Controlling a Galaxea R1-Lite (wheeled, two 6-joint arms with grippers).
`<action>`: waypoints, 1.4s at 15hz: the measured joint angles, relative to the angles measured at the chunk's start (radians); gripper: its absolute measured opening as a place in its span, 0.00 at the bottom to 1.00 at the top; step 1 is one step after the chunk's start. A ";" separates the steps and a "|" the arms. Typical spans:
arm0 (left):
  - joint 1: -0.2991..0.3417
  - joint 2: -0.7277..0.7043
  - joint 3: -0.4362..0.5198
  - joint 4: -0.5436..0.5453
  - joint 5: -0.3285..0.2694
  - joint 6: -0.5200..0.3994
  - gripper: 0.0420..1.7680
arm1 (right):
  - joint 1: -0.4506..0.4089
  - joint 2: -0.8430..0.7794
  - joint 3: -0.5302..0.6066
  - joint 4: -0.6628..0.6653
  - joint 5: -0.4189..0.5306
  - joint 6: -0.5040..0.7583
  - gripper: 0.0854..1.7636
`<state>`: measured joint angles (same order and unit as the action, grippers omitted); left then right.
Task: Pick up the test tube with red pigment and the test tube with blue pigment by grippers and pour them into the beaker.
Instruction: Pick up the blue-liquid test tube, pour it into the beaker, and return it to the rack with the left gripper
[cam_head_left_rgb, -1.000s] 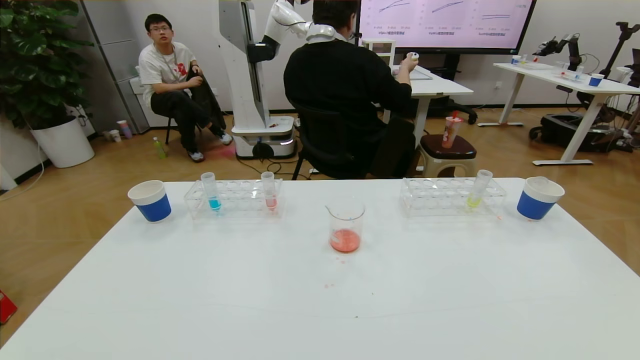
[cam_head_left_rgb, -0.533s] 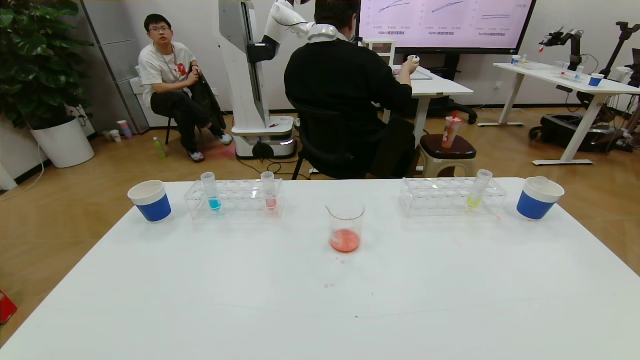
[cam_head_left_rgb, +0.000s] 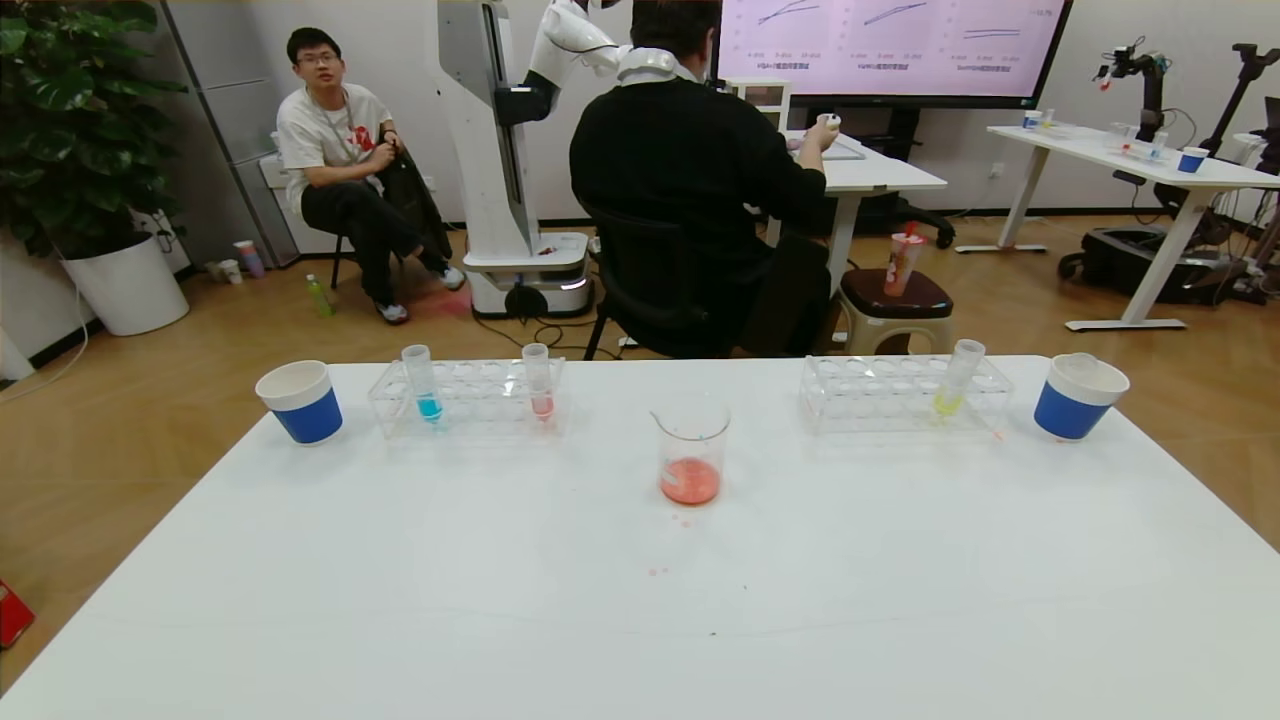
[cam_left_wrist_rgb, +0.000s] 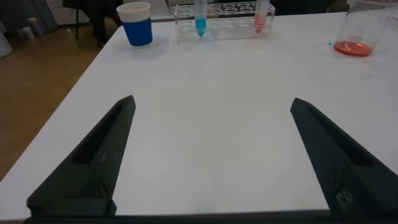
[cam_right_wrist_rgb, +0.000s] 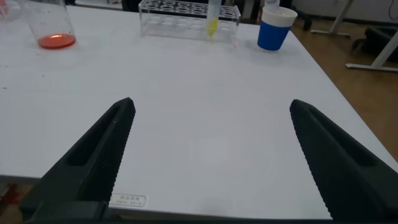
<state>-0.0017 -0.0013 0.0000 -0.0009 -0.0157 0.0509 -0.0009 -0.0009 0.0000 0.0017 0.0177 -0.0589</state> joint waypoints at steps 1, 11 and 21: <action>0.000 0.000 0.000 0.001 -0.001 0.006 0.98 | 0.000 0.000 0.000 0.000 0.000 0.000 0.98; -0.001 0.035 -0.123 0.011 -0.021 0.019 0.98 | 0.000 0.000 0.000 0.000 -0.001 0.002 0.98; -0.032 0.672 -0.466 -0.278 -0.026 0.004 0.98 | 0.000 0.000 0.000 0.000 -0.001 0.002 0.98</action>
<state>-0.0336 0.6706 -0.4655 -0.2789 -0.0421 0.0551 -0.0009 -0.0009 0.0000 0.0017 0.0164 -0.0572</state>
